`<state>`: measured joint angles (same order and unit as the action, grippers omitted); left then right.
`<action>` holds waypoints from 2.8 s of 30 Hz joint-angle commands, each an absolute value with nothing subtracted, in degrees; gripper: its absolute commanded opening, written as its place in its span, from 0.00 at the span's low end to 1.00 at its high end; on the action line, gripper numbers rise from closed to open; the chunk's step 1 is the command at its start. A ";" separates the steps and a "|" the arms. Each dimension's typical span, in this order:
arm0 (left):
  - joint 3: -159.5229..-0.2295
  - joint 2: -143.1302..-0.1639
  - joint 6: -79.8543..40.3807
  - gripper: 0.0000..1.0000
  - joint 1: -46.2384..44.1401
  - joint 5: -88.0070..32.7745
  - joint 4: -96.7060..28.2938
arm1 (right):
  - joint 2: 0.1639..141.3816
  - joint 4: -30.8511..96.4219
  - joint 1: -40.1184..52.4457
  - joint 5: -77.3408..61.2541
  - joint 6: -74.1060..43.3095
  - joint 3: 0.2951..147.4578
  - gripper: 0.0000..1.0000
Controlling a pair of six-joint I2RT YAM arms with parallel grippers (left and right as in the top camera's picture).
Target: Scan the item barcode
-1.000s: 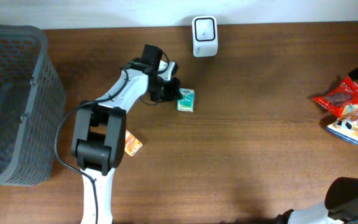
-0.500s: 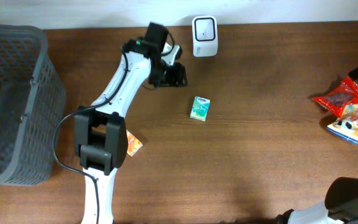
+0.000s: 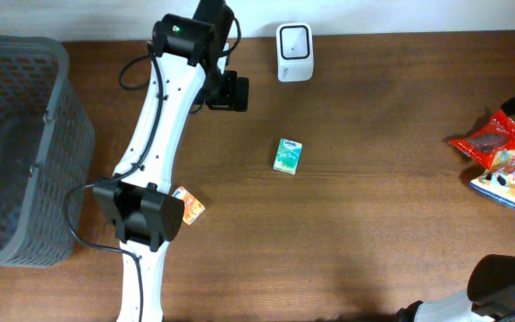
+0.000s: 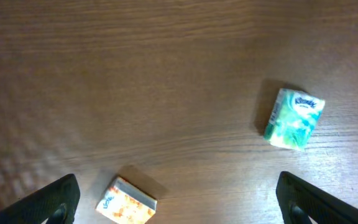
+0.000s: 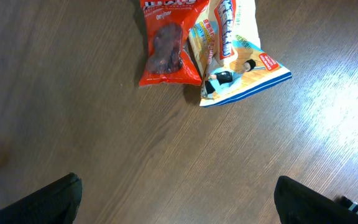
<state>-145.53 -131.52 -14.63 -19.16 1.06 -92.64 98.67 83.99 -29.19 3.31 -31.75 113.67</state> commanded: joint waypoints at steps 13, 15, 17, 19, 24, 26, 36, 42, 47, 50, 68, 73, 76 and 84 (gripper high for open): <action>-146.78 -111.15 -16.67 0.99 -19.20 10.61 -96.73 | 98.74 84.01 -28.88 3.22 -32.40 114.02 0.99; -146.54 -108.33 -16.64 0.99 -19.20 11.00 -96.73 | 98.74 84.03 -28.88 3.22 -32.38 114.02 0.99; -144.73 -105.80 -16.67 0.99 -19.20 12.51 -96.73 | 98.74 84.01 -28.88 3.22 -32.40 114.02 0.99; -140.49 -103.79 -17.06 0.99 -19.20 12.49 -96.73 | 98.74 84.03 -28.88 3.22 -32.38 114.02 0.98; -125.38 -103.00 -18.85 0.99 -19.20 11.75 -92.82 | 98.74 84.03 -28.88 3.22 -32.40 114.02 0.99; -118.26 -103.00 -18.81 0.99 -19.29 9.30 -87.26 | 98.74 84.01 -28.88 3.22 -32.40 114.02 0.99; -108.12 -103.15 -18.81 0.99 -19.33 7.29 -81.91 | 98.74 84.03 -28.88 3.22 -32.40 114.02 0.99; -108.12 -103.15 -18.81 0.99 -19.33 7.29 -81.91 | 98.74 84.03 -28.88 3.22 -32.38 114.02 0.99; -108.12 -103.15 -18.81 0.99 -19.33 7.29 -82.06 | 98.74 84.03 -28.88 3.22 -32.38 114.02 0.99; -108.12 -103.15 -18.81 0.99 -19.33 7.29 -81.82 | 98.74 84.03 -28.88 3.22 -32.38 114.02 0.99; -108.03 -103.15 -18.83 0.99 -19.31 7.31 -74.96 | 100.99 81.67 -21.89 -22.44 -13.52 113.16 0.99; -108.03 -103.15 -18.83 0.99 -19.31 7.29 -75.61 | 108.03 74.48 -5.15 -19.92 -12.56 106.72 0.99; -108.03 -103.15 -18.83 0.99 -19.33 7.29 -75.92 | 114.67 69.01 2.13 -19.94 -16.88 105.62 0.92; -108.03 -103.15 -18.81 0.99 -19.31 7.31 -76.18 | 127.02 64.05 10.87 -25.34 -20.08 105.54 0.46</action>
<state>-108.29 -103.61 -18.24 -19.27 7.49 -76.05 125.08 64.16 9.69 -23.92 -18.61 105.89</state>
